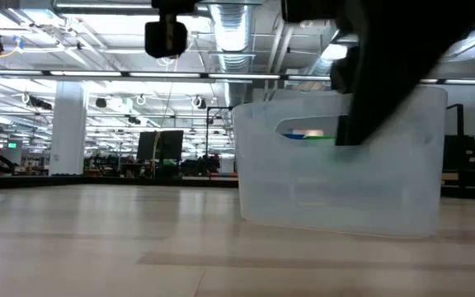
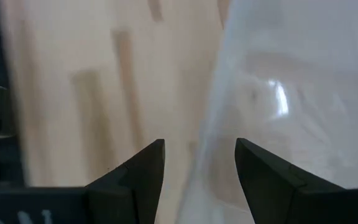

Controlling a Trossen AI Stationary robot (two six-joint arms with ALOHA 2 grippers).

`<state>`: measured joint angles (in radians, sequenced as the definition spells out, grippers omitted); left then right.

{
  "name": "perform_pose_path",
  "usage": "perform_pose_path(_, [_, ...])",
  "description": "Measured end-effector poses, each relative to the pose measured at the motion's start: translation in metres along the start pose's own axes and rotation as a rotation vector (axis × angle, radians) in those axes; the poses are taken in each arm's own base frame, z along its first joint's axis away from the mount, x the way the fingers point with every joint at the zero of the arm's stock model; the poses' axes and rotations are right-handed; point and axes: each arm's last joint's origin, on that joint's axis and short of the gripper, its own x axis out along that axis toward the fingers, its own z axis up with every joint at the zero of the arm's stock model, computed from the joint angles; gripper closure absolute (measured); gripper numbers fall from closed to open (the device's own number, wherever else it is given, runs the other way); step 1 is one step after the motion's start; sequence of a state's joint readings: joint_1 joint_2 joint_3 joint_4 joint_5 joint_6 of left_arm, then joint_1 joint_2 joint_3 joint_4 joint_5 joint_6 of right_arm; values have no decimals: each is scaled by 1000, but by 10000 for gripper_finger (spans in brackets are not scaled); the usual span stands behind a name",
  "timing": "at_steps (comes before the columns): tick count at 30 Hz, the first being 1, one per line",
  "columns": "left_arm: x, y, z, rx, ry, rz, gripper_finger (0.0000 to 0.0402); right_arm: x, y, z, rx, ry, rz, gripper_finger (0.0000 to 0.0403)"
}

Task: Stack baskets on shelf by color
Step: Stack the top transparent bin on top of the transparent bin on the shelf

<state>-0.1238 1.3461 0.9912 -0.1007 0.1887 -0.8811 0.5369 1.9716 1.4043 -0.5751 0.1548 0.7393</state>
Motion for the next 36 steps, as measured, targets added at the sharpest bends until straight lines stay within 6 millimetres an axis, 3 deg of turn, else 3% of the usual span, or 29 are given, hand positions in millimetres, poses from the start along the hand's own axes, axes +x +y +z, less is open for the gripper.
perform_pose_path(4, [-14, -3, 0, 5, -28, 36, 401, 18, -8, -4, 36, 58, -63, 189])
perform_pose_path(7, [-18, -2, -1, 10, -28, 59, 401, 30, -13, -6, 59, 85, -95, 215])
perform_pose_path(10, [-21, -2, -2, 17, -22, 74, 401, 34, -13, -4, 69, 92, -79, 280])
perform_pose_path(12, [-21, 0, -3, 19, -7, 91, 401, 30, -13, -4, 66, 97, -69, 348])
perform_pose_path(14, [-21, 1, -3, 25, -2, 94, 401, 22, -14, -4, 33, 106, -62, 379])
perform_pose_path(16, [-21, 2, -4, 28, 9, 106, 401, 1, -15, -1, 1, 107, -40, 380])
perform_pose_path(19, [-23, 1, -5, 37, 20, 94, 401, -46, -21, 4, -84, 133, 44, 382])
perform_pose_path(23, [-32, -3, -5, 40, 18, 76, 401, -124, -34, 2, -220, 110, 208, 382])
perform_pose_path(25, [-39, -7, -4, 47, -4, 52, 401, -166, -48, -3, -276, 58, 237, 383])
perform_pose_path(28, [-49, -10, -2, 73, -42, 57, 401, -213, -86, -17, -299, 32, 130, 384])
perform_pose_path(33, [-61, -12, 1, 80, -133, 95, 401, -256, -153, -41, -259, 110, -288, 384])
perform_pose_path(36, [-65, -10, 1, 82, -152, 137, 401, -264, -178, -43, -277, 106, -378, 385])
